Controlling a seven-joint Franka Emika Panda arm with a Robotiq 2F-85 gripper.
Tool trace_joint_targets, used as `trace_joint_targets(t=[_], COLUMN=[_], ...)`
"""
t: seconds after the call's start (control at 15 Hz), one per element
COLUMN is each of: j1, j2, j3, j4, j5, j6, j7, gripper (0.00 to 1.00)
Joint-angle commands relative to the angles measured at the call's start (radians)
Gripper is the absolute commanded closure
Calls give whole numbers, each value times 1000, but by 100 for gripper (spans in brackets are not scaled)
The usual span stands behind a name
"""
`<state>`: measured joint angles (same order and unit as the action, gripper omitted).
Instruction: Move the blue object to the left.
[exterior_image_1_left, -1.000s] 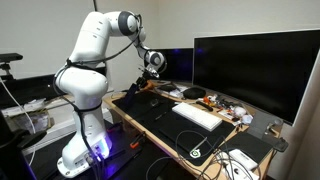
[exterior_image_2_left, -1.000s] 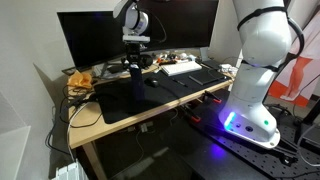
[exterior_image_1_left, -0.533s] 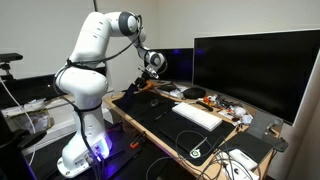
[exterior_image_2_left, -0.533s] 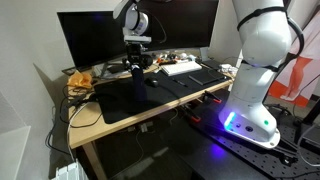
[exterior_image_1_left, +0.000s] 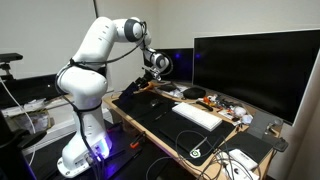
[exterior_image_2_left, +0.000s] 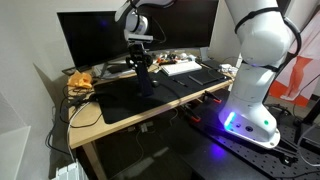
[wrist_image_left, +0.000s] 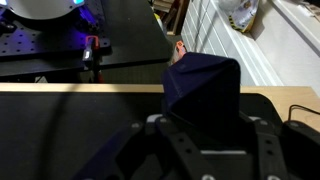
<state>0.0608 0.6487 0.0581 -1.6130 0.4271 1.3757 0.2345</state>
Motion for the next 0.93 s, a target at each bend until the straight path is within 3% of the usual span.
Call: trace_joint_targets(t=[0.0, 0.33, 0.87], j1=[7, 32, 32], j2=[92, 159, 189], j3=[7, 21, 28], j4=[98, 99, 135], j5=[14, 47, 71], j6=[-52, 105, 174], j7=[3, 1, 4], gripper=[74, 74, 74])
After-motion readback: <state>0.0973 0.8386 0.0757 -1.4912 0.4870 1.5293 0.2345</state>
